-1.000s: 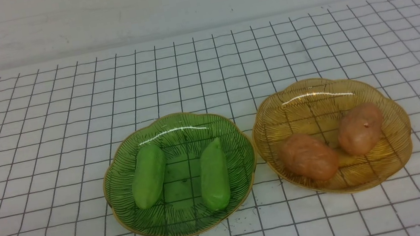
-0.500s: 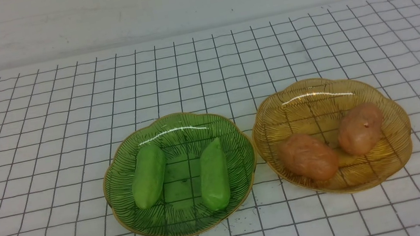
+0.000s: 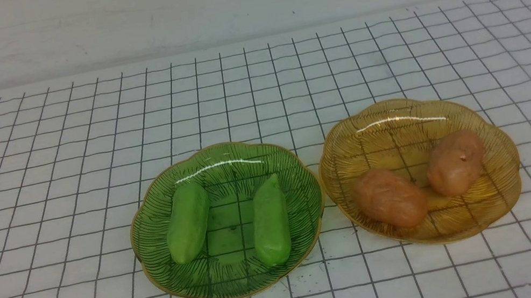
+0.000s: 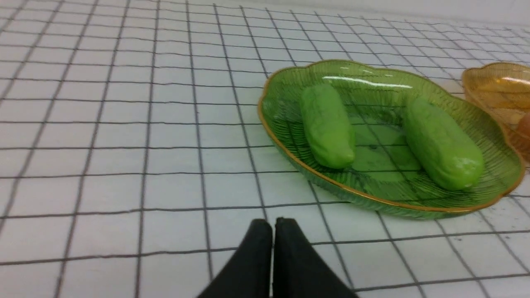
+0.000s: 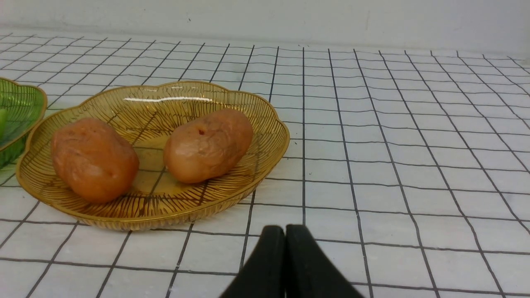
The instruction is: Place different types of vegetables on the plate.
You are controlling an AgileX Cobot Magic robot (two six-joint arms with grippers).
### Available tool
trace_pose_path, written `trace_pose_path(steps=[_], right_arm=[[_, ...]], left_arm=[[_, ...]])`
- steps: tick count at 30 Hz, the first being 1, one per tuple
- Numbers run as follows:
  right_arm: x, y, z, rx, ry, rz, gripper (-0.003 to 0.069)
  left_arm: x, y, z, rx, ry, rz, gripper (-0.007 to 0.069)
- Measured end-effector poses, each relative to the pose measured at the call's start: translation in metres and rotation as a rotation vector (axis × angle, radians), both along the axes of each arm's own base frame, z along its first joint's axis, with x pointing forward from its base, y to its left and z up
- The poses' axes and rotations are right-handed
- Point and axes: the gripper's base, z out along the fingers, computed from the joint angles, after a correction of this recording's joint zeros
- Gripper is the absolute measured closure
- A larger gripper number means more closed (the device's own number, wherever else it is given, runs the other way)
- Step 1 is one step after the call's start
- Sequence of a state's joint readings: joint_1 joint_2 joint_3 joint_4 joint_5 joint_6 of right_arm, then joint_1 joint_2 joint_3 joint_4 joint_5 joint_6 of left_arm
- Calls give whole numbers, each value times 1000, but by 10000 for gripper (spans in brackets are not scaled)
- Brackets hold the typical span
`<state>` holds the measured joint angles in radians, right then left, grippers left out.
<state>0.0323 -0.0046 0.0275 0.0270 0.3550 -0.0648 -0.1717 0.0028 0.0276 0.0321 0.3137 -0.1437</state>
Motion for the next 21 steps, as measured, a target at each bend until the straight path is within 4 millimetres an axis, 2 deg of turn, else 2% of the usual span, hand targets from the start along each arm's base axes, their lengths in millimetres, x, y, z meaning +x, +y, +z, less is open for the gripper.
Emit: trace_pose_path(steps=[9, 21], right_arm=[[0, 0, 0, 0, 1, 0, 673], [0, 0, 0, 7, 1, -1, 673]], left_arm=[[-2, 8, -5, 48, 50, 123, 632], [-2, 8, -6, 38, 54, 130, 632]])
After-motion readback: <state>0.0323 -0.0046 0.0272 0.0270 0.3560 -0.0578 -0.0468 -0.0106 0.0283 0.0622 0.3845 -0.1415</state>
